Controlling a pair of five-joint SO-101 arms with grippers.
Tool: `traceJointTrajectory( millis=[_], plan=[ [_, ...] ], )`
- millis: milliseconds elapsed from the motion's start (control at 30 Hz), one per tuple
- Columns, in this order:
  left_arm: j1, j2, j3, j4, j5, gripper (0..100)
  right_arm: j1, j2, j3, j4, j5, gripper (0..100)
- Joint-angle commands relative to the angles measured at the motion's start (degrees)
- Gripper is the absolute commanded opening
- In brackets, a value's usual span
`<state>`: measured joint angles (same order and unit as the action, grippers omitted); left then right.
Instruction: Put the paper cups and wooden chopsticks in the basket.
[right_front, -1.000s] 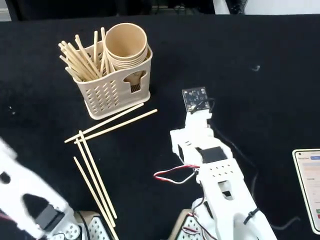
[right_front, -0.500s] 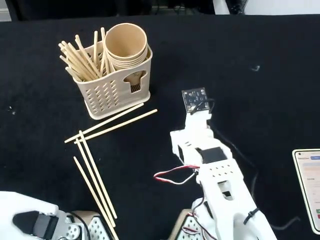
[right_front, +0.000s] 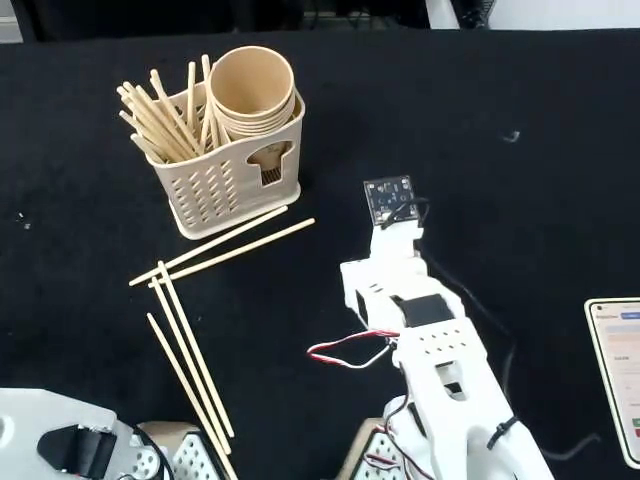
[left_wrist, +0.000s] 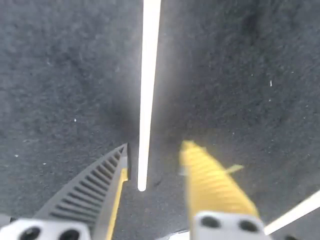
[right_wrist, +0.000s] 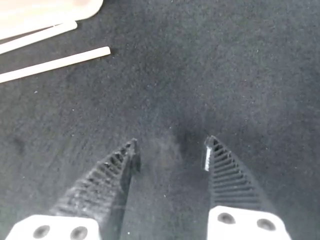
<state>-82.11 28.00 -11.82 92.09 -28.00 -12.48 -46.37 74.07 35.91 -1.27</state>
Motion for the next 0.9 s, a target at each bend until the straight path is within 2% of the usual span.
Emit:
traceJointTrajectory(
  millis=[0, 267, 500, 667, 767, 867],
  plan=[
    [1.5, -3.0, -7.5, -1.2, -0.2, 23, -0.8, -1.9, 0.0, -0.9, -0.4, 21.5],
    [2.5, 1.4, -9.2, -13.2, 4.9, 22, -0.8, -1.9, 0.0, -0.7, -0.4, 21.5],
    [5.6, 6.1, -9.9, -13.8, 7.1, 20, -0.8, -1.9, 0.0, -0.7, -0.4, 21.5],
    [7.7, 8.2, -9.4, -15.6, 8.2, 2, -0.8, -1.9, 0.0, -0.7, -0.4, 21.5],
    [7.4, 8.1, -9.5, -15.2, 9.1, 3, -0.8, -2.0, 0.4, -0.9, -0.4, 21.5],
    [7.4, 5.0, -11.7, -11.3, 9.1, 3, -0.8, -2.0, 0.4, -0.9, -0.4, 21.5]
  ],
)
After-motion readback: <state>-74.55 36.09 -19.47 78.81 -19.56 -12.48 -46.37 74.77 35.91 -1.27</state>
